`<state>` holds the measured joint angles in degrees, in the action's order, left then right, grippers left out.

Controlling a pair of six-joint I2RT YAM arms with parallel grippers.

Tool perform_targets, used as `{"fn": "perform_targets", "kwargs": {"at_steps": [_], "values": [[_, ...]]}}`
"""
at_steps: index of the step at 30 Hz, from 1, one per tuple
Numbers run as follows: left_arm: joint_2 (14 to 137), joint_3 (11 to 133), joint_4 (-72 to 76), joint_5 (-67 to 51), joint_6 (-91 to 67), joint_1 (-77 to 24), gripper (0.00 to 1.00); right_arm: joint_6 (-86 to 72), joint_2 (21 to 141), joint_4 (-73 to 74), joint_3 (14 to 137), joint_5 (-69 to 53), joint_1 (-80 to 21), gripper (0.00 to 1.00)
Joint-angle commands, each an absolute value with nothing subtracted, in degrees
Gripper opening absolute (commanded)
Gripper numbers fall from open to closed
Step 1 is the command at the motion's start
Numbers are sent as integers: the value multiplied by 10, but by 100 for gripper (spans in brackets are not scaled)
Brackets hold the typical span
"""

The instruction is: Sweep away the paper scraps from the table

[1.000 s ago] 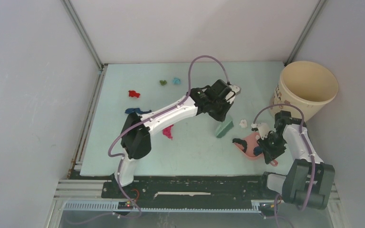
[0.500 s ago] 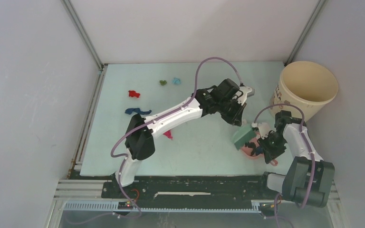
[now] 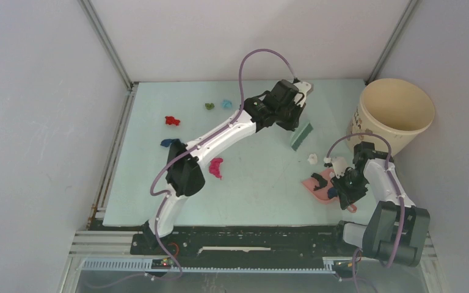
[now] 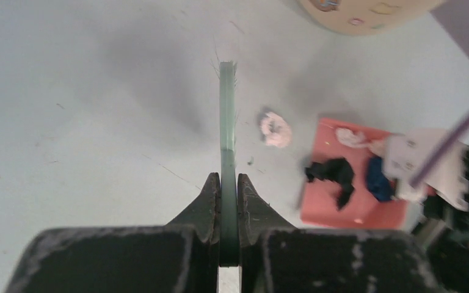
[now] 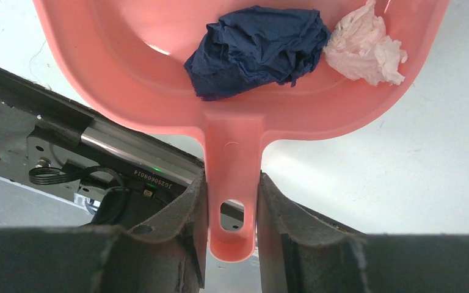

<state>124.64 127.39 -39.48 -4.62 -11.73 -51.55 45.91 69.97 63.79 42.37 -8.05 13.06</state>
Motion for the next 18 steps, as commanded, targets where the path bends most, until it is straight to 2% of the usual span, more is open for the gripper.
{"fn": "perform_targets", "kwargs": {"at_steps": [1,5,13,18], "values": [[1294,1327,-377,35,-91,-518,0,447,701,631,423,-78,134,0],[1327,1334,-340,54,-114,-518,0,445,704,628,423,-76,133,0],[1386,1354,-327,-98,-174,-520,0,442,713,621,423,-76,134,0],[1376,1313,-314,-149,-182,-524,0,437,726,610,423,-77,134,0]]}}
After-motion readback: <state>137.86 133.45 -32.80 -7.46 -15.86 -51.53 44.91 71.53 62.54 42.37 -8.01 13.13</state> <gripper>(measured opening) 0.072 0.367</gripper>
